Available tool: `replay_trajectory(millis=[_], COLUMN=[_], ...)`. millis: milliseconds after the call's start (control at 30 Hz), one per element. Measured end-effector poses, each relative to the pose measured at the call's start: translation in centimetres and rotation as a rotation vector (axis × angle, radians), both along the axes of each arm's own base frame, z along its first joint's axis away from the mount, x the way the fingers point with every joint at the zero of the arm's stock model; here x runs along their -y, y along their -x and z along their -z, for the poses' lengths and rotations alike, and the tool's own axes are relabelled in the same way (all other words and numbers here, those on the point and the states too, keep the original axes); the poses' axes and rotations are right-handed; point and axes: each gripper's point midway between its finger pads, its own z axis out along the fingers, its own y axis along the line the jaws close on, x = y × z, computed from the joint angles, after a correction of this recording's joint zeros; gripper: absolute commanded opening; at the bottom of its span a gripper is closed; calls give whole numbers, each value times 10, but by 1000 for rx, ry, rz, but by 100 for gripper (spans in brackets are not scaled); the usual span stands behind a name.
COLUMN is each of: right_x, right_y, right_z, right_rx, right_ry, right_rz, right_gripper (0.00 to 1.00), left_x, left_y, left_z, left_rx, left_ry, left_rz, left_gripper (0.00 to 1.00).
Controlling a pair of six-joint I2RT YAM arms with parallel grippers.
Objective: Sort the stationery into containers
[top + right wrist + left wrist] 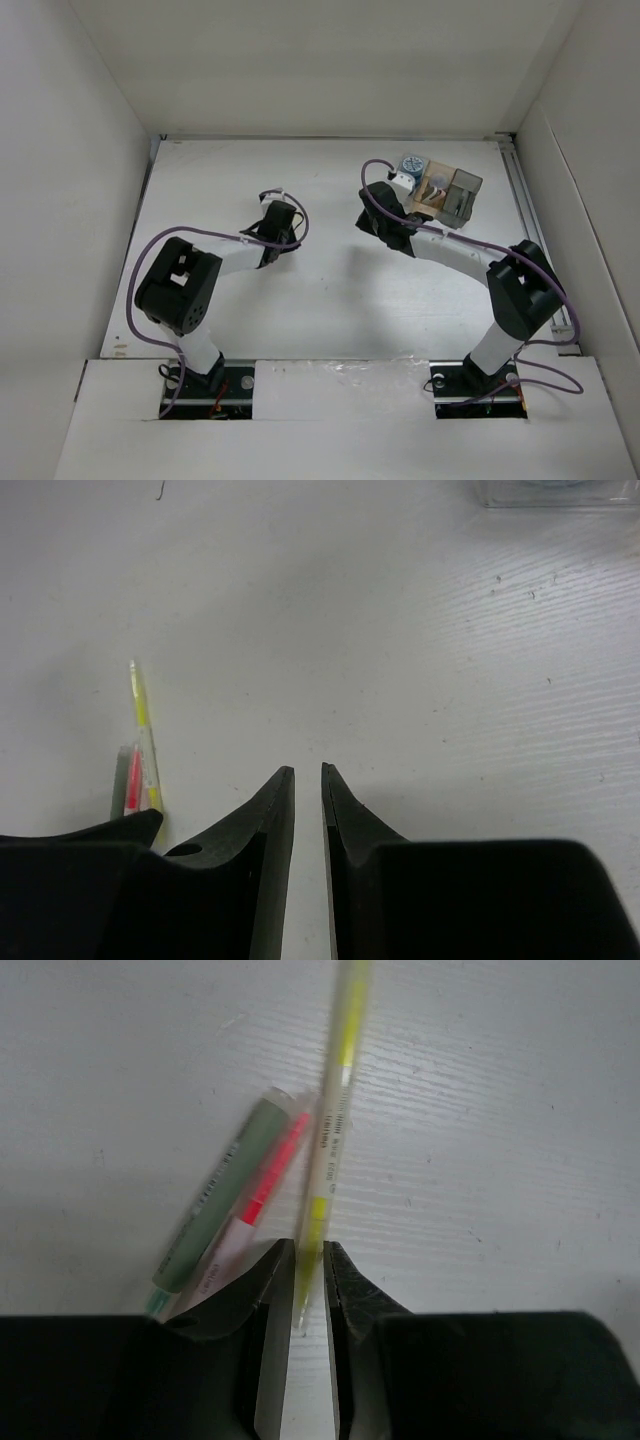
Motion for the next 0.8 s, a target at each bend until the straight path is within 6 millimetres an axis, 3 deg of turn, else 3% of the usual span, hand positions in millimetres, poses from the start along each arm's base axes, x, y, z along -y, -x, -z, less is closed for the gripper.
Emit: replay_trajectory(millis=[233,533,800], right_x=[-2,-12,-22], right_y=[2,4,6], right_z=[-2,-4,-5], right_rx=[-3,-13,-21], right_ry=[-15,-58,-95], right_rz=[-11,-52,-89], right_gripper=[35,36,45], left_x=[2,14,33], left_y=[-7,-5,1], left_z=[2,3,2], left_rx=[2,7,9], left_ry=[-5,-7,7], left_rz=[-6,19,68], left_gripper=[17,2,0])
